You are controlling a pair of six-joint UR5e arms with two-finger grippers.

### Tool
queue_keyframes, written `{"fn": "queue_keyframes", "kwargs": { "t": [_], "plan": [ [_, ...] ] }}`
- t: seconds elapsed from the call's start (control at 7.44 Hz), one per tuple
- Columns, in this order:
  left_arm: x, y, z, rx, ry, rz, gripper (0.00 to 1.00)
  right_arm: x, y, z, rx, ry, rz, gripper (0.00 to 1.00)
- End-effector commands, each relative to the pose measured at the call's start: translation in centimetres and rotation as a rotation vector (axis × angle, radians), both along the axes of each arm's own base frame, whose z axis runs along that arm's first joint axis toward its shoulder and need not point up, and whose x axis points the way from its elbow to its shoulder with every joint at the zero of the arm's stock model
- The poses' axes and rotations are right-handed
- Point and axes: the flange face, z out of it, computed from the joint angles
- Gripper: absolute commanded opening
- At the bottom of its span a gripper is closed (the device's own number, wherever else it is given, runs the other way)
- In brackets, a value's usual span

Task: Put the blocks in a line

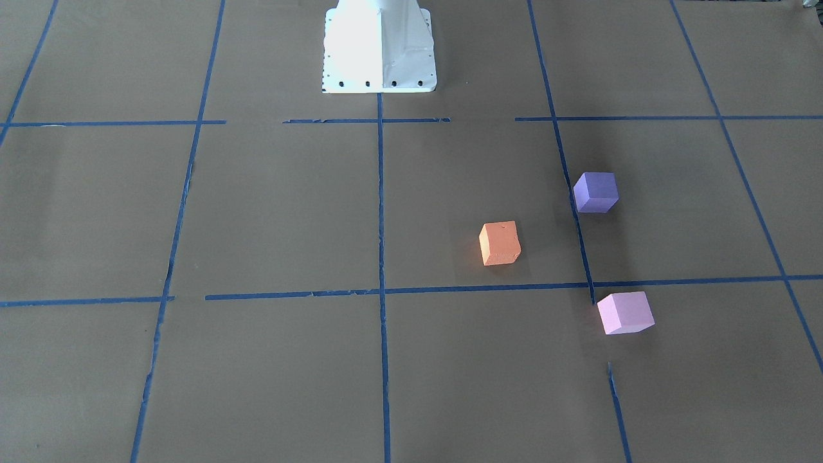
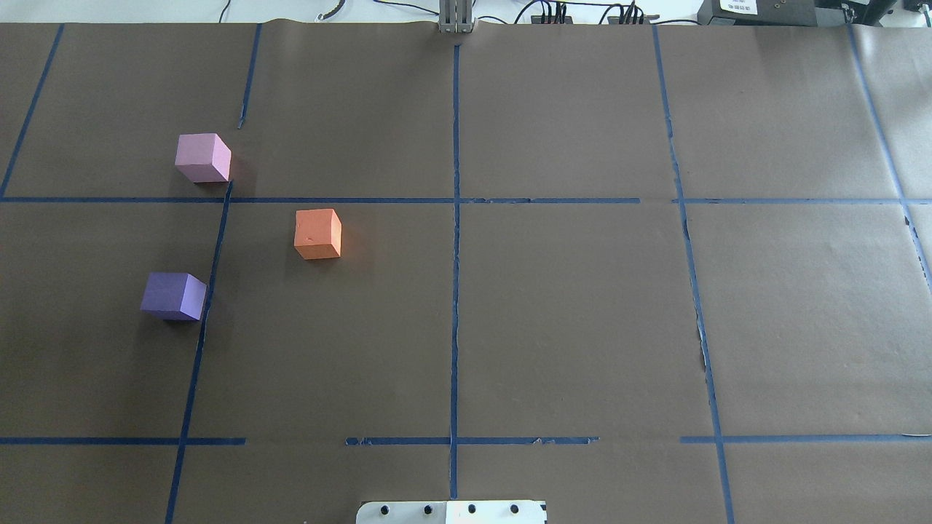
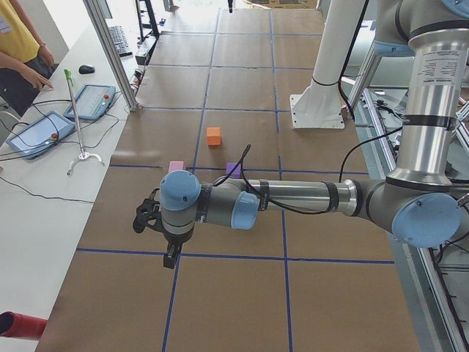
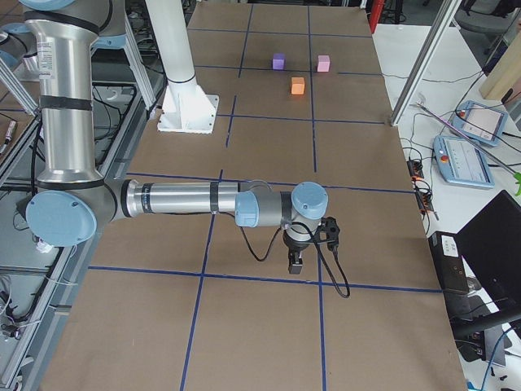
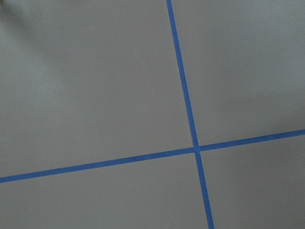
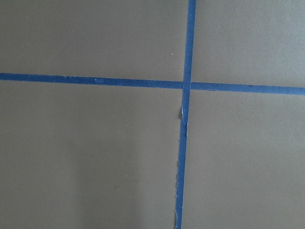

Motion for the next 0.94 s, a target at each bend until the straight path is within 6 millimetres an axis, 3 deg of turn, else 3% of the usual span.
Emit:
{"fn": "queue_keyframes", "kwargs": {
  "t": [0.0, 0.54, 0.67, 0.81],
  "plan": [
    [0.0, 0.1, -0.1, 0.002, 0.000, -0.002, 1.00, 0.0, 0.0, 0.0, -0.001, 0.000, 0.000, 1.00],
    [0.1, 0.2, 0.4, -0.071, 0.024, -0.051, 1.00, 0.0, 0.0, 0.0, 0.000, 0.000, 0.000, 1.00],
    [0.1, 0.1, 0.1, -0.139, 0.044, -0.114, 1.00, 0.0, 0.0, 0.0, -0.001, 0.000, 0.000, 1.00],
    [0.2, -0.3, -1.4, -0.173, 0.062, -0.131, 1.00, 0.0, 0.0, 0.0, -0.001, 0.000, 0.000, 1.00]
  ]
}}
